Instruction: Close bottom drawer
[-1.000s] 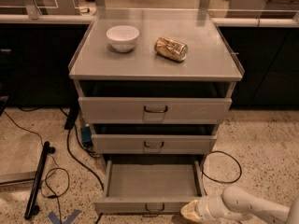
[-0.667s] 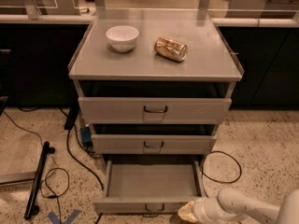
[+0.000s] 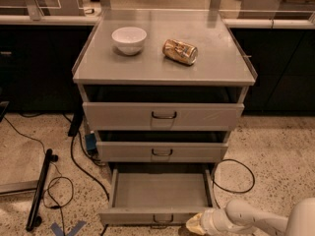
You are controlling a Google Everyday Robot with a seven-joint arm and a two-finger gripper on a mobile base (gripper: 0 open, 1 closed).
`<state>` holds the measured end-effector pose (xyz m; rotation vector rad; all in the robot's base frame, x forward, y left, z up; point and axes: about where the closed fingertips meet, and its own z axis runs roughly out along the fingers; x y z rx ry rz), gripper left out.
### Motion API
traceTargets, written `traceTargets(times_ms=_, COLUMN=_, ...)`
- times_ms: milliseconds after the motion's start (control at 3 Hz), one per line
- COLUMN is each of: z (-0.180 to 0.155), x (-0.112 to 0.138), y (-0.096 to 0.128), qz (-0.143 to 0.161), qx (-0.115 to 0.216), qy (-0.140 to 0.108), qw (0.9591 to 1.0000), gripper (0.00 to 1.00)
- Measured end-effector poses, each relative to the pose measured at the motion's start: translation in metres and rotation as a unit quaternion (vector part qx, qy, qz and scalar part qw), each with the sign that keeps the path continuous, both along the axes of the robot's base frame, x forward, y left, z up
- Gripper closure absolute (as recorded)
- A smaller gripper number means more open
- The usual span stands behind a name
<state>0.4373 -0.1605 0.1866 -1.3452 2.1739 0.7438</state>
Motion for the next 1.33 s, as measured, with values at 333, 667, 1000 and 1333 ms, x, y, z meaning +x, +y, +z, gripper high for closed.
traceTargets(times_ms=333, z=0.000, x=0.000, y=0.000, qz=0.000, qx=0.000, qy=0.000, qw=1.0000, gripper=0.53)
traceTargets(times_ms=667, z=0.000, x=0.000, y=0.000, qz=0.000, qx=0.000, qy=0.000, qw=1.0000, gripper=0.29)
traceTargets(times_ms=1000, z=-0.005, x=0.003, y=0.002, qz=0.000, qx=-0.007, qy=0.003, qw=1.0000, gripper=0.06)
traceTargets(times_ms=1333, z=-0.018, x=0.014, y=0.008, qz=0.001, qx=-0.012, qy=0.009, qw=0.9999, gripper=0.00)
